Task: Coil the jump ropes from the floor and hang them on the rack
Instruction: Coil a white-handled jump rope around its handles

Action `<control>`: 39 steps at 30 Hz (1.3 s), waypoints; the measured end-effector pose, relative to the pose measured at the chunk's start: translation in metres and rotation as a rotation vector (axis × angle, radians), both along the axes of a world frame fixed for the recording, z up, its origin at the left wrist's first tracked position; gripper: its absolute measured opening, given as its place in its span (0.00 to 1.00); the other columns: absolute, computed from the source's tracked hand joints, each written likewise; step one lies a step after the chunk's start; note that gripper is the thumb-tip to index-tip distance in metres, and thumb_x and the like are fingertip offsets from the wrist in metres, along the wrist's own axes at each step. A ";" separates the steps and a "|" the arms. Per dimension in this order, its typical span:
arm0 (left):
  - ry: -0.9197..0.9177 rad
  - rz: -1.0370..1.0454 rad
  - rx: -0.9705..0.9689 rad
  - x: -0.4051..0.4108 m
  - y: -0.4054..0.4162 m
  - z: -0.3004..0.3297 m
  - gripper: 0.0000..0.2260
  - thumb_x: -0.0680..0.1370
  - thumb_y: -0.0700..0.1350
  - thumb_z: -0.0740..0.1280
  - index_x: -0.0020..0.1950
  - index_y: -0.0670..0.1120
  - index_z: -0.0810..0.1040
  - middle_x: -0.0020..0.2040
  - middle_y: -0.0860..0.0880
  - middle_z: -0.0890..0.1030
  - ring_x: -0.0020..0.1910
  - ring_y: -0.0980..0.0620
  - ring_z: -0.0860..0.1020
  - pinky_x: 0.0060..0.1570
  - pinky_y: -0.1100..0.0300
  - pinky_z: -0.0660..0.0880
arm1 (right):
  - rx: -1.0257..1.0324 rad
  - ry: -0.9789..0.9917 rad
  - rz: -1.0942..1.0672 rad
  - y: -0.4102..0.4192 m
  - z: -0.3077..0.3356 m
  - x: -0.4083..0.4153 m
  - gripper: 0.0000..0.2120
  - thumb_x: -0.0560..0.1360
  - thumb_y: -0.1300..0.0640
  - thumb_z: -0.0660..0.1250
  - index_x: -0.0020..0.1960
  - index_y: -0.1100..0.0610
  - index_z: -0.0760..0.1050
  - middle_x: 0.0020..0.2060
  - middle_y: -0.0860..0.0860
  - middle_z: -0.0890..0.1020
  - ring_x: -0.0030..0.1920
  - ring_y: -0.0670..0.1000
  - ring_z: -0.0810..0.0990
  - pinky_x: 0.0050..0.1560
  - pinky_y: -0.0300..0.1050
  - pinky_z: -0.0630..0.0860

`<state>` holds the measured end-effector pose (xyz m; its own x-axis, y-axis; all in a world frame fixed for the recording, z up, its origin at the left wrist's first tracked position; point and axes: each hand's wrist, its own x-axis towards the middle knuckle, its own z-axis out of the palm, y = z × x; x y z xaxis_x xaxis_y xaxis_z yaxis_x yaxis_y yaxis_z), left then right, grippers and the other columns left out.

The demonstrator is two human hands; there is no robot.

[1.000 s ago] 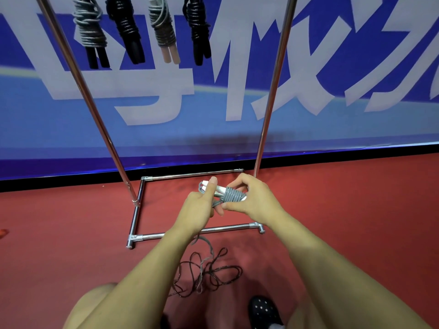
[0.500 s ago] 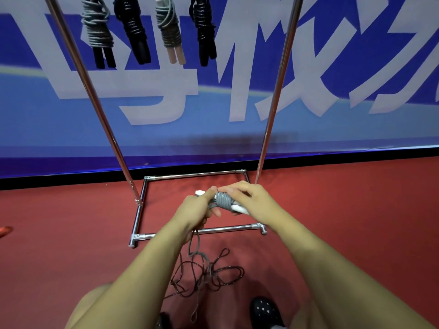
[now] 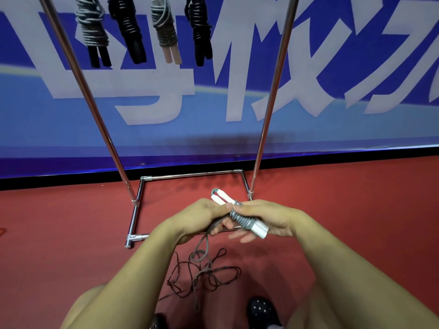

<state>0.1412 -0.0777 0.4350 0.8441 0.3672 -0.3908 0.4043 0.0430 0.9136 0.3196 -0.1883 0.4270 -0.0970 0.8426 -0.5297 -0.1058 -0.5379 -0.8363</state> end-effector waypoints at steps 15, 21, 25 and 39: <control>-0.089 0.191 -0.058 -0.002 0.003 -0.001 0.21 0.80 0.59 0.68 0.47 0.40 0.82 0.38 0.42 0.82 0.24 0.53 0.69 0.25 0.63 0.66 | 0.307 -0.183 -0.137 0.007 0.008 -0.016 0.15 0.83 0.43 0.61 0.64 0.49 0.77 0.37 0.56 0.80 0.21 0.51 0.71 0.21 0.38 0.69; -0.106 0.318 -0.112 0.006 -0.002 -0.005 0.23 0.78 0.57 0.71 0.53 0.36 0.80 0.39 0.44 0.84 0.24 0.53 0.70 0.25 0.64 0.67 | 0.317 -0.292 -0.248 0.014 0.007 -0.019 0.11 0.85 0.48 0.61 0.54 0.56 0.74 0.35 0.56 0.78 0.22 0.49 0.65 0.24 0.38 0.63; -0.219 0.352 -0.316 0.007 -0.004 -0.006 0.11 0.80 0.47 0.71 0.51 0.38 0.82 0.44 0.43 0.85 0.27 0.56 0.75 0.28 0.67 0.74 | 0.290 -0.268 -0.326 0.017 0.012 -0.019 0.11 0.86 0.52 0.56 0.51 0.57 0.70 0.32 0.55 0.76 0.22 0.48 0.63 0.24 0.37 0.61; -0.013 0.346 0.076 0.001 0.009 -0.012 0.12 0.83 0.44 0.65 0.49 0.43 0.87 0.33 0.52 0.80 0.28 0.57 0.67 0.34 0.61 0.63 | 0.223 -0.085 -0.449 0.008 0.005 0.007 0.16 0.83 0.51 0.66 0.59 0.64 0.79 0.37 0.58 0.81 0.31 0.55 0.79 0.28 0.43 0.78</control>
<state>0.1418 -0.0684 0.4227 0.6693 0.6599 -0.3415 0.3663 0.1069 0.9243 0.3270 -0.1801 0.4322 0.3360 0.8850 -0.3223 -0.2122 -0.2622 -0.9414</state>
